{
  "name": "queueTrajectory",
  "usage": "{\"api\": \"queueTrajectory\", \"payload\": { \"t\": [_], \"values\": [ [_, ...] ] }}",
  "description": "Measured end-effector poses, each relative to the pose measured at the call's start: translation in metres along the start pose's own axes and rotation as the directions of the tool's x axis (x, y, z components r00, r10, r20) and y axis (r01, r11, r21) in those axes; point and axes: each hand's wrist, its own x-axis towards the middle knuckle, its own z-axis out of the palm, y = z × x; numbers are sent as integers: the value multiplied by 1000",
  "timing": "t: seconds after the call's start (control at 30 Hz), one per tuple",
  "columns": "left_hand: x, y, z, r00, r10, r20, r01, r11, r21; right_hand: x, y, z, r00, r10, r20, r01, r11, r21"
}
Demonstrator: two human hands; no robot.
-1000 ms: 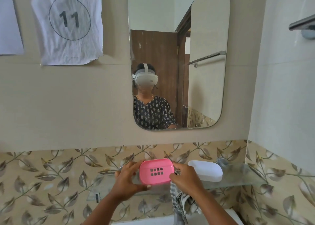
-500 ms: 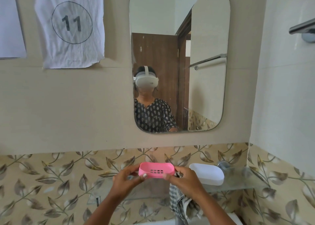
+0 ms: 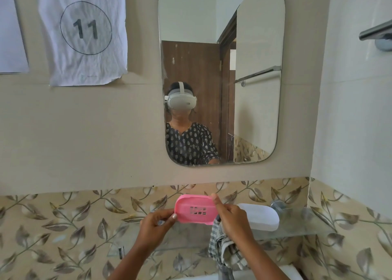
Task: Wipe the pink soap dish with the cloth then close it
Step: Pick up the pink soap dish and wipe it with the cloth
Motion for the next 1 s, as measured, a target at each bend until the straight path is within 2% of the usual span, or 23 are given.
{"api": "queueTrajectory", "payload": {
  "t": [0.33, 0.6, 0.7, 0.9, 1.0],
  "values": [
    [-1, 3, 1, 1000, 13, 9, -12, 996, -86, 1, -3, 0, 996, -82, -23, 80, 993, -87],
    [-2, 9, 0, 996, -10, 86, 21, 991, -135, 3, 1, 3, 994, -107, -37, 100, 983, -151],
    [-2, 10, -2, 993, -2, 114, 18, 991, -135, 3, 0, 3, 995, -92, -27, 87, 986, -140],
    [-3, 18, -5, 991, -20, 134, 56, 961, -270, -1, -6, 5, 999, -53, -1, 53, 995, -81],
    [-2, 16, -6, 991, -38, 127, 77, 947, -312, -6, -11, 4, 1000, -26, 15, 26, 999, 22]
  ]
}}
